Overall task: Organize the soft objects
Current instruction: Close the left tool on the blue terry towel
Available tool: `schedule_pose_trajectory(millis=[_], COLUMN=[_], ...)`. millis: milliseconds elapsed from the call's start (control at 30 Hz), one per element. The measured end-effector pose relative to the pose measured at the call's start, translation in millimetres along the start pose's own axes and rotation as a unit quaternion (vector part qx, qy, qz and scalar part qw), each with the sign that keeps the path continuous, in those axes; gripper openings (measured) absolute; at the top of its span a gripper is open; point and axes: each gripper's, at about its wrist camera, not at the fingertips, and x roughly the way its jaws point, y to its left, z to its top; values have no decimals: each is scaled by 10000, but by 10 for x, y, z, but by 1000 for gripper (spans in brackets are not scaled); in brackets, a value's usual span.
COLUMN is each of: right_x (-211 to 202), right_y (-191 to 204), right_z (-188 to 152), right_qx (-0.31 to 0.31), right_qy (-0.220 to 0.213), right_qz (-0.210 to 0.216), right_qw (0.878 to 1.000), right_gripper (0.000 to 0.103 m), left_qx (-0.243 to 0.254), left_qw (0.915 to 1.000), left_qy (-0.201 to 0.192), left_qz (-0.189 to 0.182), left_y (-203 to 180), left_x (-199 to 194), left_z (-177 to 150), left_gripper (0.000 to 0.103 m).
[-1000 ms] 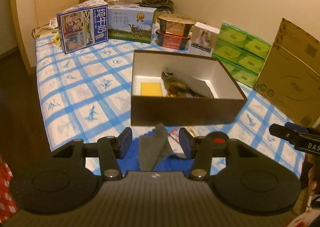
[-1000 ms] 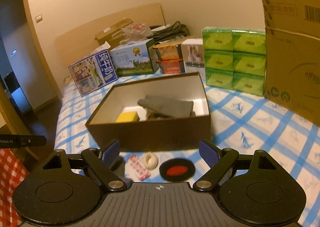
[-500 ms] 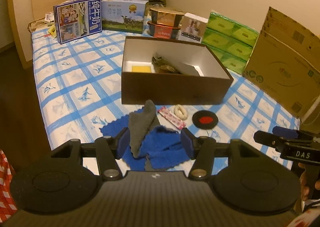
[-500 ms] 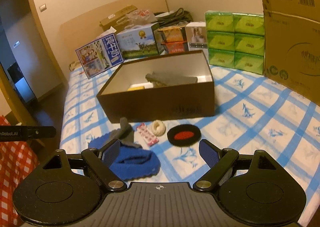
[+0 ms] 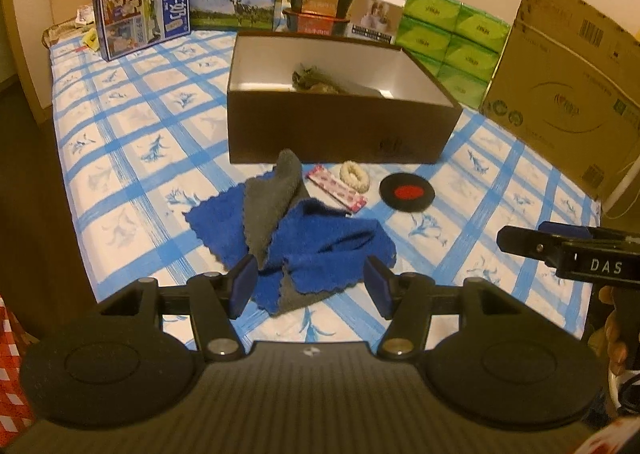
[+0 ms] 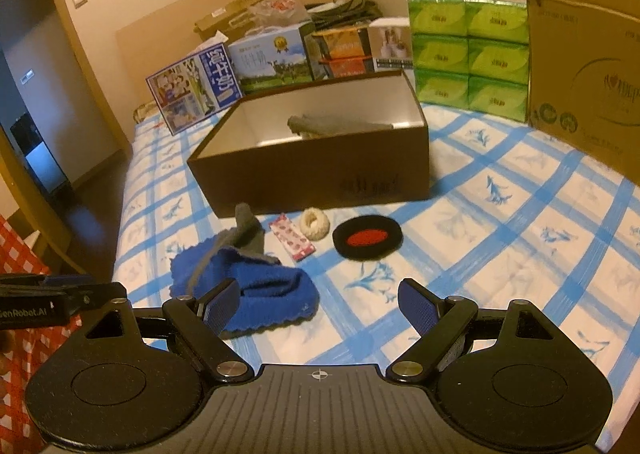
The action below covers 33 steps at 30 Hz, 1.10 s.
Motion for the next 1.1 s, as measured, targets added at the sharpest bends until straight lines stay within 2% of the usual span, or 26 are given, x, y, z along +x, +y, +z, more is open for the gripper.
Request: schedule_pose_trajectory(millis=[167, 367, 533, 800, 1100], right_x=[130, 271, 419, 654, 846], right_y=[-30, -87, -145, -239, -399], right_z=[-63, -108, -152, -209, -271], right_qx=[70, 155, 240, 388, 658], right_qy=[156, 295, 465, 704, 918], right_qz=[-32, -104, -146, -246, -364], right_qw=[9998, 9994, 9985, 9965, 9929], right_gripper=[86, 86, 86, 86, 86], left_qx=[40, 16, 167, 686, 1495], left_qw=[9999, 9997, 9996, 9970, 9870], left_qy=[84, 162, 221, 347, 510], left_qz=[-91, -162, -49, 31, 287], left_y=[10, 37, 25, -95, -295], left_x=[176, 354, 517, 864, 1292], left_z=[-69, -122, -150, -207, -310], left_gripper=[61, 62, 67, 69, 69])
